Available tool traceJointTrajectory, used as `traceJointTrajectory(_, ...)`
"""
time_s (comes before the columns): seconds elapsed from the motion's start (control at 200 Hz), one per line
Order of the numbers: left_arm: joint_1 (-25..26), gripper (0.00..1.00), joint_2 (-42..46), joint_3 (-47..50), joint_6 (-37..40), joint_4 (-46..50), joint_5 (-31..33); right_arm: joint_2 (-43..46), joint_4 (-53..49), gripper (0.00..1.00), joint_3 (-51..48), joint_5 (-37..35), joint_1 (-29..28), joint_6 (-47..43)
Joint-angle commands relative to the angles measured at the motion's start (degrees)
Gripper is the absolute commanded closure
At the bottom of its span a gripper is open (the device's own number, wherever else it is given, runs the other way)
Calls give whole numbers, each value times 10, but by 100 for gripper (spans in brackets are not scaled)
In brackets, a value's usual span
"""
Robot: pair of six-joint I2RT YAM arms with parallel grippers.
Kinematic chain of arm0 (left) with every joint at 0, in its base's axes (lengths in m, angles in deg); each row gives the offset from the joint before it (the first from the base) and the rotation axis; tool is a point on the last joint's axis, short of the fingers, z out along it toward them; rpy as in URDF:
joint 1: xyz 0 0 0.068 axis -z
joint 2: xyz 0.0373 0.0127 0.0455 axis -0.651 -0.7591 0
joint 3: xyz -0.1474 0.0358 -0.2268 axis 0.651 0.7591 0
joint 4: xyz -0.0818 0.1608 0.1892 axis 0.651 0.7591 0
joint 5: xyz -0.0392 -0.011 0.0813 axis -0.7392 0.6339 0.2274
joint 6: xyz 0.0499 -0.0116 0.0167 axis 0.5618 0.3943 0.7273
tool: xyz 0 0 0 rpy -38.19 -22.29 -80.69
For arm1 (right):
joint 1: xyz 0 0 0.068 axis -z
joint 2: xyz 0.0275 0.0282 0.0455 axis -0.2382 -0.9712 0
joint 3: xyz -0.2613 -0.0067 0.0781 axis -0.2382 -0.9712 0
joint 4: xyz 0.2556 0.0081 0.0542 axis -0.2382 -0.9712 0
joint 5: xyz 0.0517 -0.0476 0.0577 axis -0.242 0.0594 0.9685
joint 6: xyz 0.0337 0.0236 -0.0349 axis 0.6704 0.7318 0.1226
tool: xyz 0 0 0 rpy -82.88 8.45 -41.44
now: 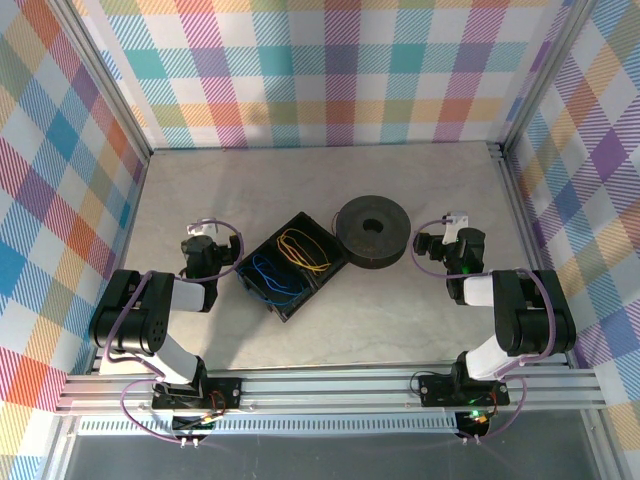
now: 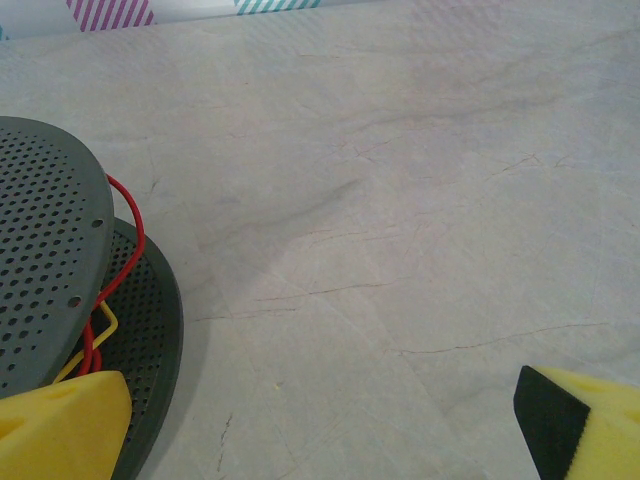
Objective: Wrap the cables
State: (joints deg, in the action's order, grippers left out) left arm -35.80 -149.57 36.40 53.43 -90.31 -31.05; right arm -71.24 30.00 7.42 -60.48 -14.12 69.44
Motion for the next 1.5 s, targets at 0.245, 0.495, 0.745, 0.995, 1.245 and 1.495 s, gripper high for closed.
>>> traceJointTrajectory(0.245, 32, 0, 122, 25, 24, 26, 64, 121, -143, 1, 22, -34, -19, 15)
traceJointTrajectory(0.495, 79, 0, 331, -33, -25, 238, 107, 314, -318, 1, 58, -14, -26, 81)
traceJointTrajectory(0.745, 98, 0, 468, -173, -281, 543, -86, 444, -638, 1, 191, 31, -25, 205)
traceJointTrajectory(0.995, 107, 0, 492, -202, -278, 673, -123, 350, -685, 1, 241, 161, -24, 230)
traceJointTrajectory(1.245, 106, 0, 488, -164, -336, 729, -52, 145, -735, 5, 351, 189, -68, 204)
traceJointTrajectory(1.495, 91, 0, 455, -166, -372, 833, 19, -23, -849, 13, 514, 46, -169, 169)
